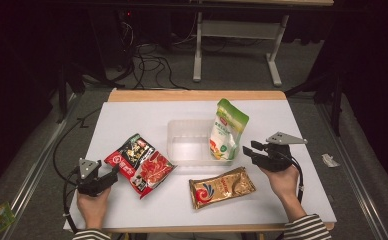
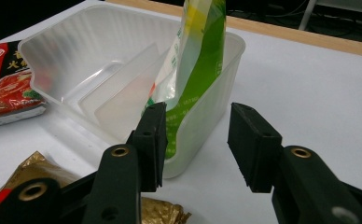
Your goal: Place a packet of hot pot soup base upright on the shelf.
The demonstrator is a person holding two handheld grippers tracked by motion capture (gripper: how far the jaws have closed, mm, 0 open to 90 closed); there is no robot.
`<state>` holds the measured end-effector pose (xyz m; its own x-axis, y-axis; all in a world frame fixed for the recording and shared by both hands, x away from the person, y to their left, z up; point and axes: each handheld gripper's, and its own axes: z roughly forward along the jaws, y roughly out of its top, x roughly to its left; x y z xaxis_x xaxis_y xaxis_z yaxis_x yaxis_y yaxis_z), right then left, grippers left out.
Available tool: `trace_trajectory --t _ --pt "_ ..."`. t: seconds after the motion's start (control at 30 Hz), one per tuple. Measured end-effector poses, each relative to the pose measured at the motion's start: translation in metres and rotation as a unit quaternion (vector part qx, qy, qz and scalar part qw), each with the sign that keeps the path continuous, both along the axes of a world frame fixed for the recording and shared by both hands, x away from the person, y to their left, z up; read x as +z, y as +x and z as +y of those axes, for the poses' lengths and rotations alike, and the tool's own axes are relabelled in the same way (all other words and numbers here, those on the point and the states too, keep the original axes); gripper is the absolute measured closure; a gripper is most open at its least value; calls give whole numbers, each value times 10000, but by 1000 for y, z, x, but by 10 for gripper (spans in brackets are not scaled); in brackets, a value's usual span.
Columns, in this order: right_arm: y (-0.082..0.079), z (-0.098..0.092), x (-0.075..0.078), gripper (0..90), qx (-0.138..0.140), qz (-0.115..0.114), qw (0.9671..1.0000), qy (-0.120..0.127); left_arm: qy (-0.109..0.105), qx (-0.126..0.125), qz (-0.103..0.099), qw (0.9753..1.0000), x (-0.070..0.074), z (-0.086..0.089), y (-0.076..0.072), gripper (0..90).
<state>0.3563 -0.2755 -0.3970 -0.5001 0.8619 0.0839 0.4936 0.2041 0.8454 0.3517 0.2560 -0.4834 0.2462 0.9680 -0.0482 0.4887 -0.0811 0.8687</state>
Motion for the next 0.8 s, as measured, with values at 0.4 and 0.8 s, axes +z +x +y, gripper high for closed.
trace_trajectory --t 0.4,0.8 --pt "-21 -15 -11 516 -212 -124 9997 19 -2 1 12 10000 0 0 0 315" --pt "-42 -23 -26 508 -335 -132 9992 155 29 3 -15 10000 0 -1 0 316"
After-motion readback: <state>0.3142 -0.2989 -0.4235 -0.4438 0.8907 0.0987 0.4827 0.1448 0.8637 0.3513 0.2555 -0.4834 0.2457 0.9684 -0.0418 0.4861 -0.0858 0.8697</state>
